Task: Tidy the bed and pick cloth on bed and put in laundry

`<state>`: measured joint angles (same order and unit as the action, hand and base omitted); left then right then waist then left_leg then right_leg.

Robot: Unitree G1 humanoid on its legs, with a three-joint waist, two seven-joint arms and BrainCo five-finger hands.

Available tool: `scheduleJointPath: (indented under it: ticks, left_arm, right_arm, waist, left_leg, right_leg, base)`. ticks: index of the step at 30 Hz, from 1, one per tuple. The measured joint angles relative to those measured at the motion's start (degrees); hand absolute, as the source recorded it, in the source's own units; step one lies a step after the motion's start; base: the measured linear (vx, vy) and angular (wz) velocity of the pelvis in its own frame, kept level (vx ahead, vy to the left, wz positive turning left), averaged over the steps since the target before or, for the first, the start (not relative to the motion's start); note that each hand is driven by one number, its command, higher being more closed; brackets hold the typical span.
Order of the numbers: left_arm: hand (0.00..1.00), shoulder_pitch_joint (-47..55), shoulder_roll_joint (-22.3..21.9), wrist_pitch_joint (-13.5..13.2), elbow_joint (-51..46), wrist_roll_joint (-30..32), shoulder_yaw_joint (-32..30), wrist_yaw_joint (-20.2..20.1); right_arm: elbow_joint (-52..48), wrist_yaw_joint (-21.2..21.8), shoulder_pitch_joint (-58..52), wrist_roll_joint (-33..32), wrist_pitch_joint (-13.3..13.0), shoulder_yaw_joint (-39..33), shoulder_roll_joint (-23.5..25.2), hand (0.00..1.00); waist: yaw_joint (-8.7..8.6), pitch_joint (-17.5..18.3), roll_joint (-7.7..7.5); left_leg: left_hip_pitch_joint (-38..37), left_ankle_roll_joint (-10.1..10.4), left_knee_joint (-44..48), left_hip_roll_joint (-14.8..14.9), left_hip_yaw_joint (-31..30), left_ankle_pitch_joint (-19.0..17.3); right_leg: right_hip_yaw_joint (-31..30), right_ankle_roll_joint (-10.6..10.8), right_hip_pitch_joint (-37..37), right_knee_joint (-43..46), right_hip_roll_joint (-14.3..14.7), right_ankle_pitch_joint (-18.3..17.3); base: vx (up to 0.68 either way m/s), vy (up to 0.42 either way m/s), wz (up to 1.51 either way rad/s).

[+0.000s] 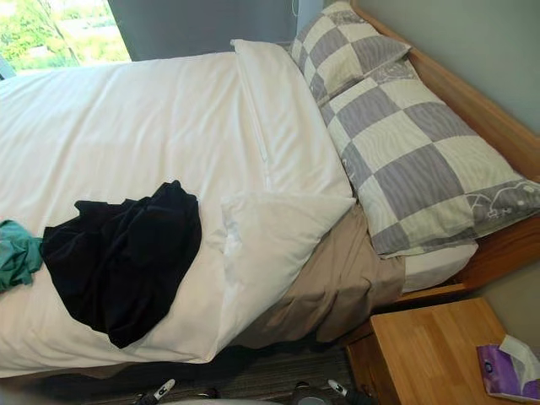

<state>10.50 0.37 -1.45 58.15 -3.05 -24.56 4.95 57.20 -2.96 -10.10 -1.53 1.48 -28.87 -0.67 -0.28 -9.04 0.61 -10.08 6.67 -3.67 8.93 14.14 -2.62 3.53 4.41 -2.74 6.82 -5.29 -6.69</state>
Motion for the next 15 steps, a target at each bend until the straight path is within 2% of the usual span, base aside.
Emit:
scheduleJointPath:
  ticks: [2,4,6,7,10,13,15]
  left_arm:
    - [0.0,0.3,-0.2,0.0,0.0,-0.9,-2.1,0.1]
    - [0.0,0.9,-0.7,0.0,-0.1,-0.9,-3.9,0.1]
    - [0.0,1.5,-1.4,0.0,-0.6,-0.9,-5.6,0.1]
    - [0.0,2.3,-1.8,0.0,-1.2,-0.8,-5.9,0.0]
    - [0.0,3.7,-1.8,0.0,-1.3,-0.8,-5.4,0.1]
    - [0.0,4.6,-1.6,0.0,-1.2,-0.8,-4.1,0.2]
    - [0.0,5.1,-0.6,0.0,-1.1,-0.8,-1.1,0.3]
  right_arm:
    - [-1.3,-0.2,-1.9,-2.4,0.4,-3.7,0.3,0.0]
    - [-7.3,-1.2,-4.5,-4.7,0.6,-8.0,0.1,0.0]
    - [-16.2,-2.8,-6.8,-5.3,0.7,-11.6,-0.3,0.0]
    - [-25.6,-4.9,-8.4,-5.6,0.7,-13.0,-1.2,0.0]
    - [-41.4,-9.4,-7.7,-4.1,0.3,-15.2,-4.7,0.0]
    - [-47.9,-12.3,-4.3,-1.6,-0.4,-16.2,-8.1,0.0]
    - [-48.4,-13.5,-0.5,-0.1,-0.7,-16.3,-10.3,0.0]
  waist:
    - [-0.08,0.2,-0.32]
    - [-0.52,0.6,-0.33]
    - [-0.94,1.1,-0.58]
    - [-1.58,1.4,-0.57]
    - [-2.47,2.4,-0.52]
    - [-2.32,2.9,-0.56]
    - [-2.34,2.9,-0.56]
  left_leg:
    - [-0.2,0.0,-0.4,-0.2,1.1,0.0]
    - [-0.9,-0.1,-0.9,-0.5,1.8,0.0]
    - [-1.3,-0.1,-1.3,-0.6,2.5,0.0]
    - [-1.3,-0.1,-1.4,-0.8,2.7,0.0]
    - [-1.1,-0.2,-1.7,-0.9,2.7,0.1]
    - [-1.1,-0.2,-1.8,-0.9,2.4,0.2]
    - [-0.9,-0.4,-1.8,-1.0,1.7,0.3]
  right_leg:
    - [-0.9,-0.5,0.0,-0.6,-0.1,0.3]
    - [-1.3,-0.7,-0.2,-0.9,-0.2,0.4]
    - [-1.7,-0.7,-0.1,-0.9,-0.3,0.4]
    - [-1.9,-0.7,0.1,-0.9,-0.4,0.4]
    - [-1.9,-0.7,0.4,-0.9,-0.4,0.4]
    - [-1.8,-0.7,0.3,-0.9,-0.4,0.4]
    - [-1.4,-0.7,0.2,-0.9,-0.5,0.4]
  base:
    - [-0.01,0.02,-0.23]
    - [0.01,0.021,-0.17]
    - [0.0,0.019,-0.13]
    - [0.0,0.012,-0.05]
    - [0.0,0.004,-0.01]
    - [0.02,-0.006,0.04]
    - [0.01,-0.01,0.12]
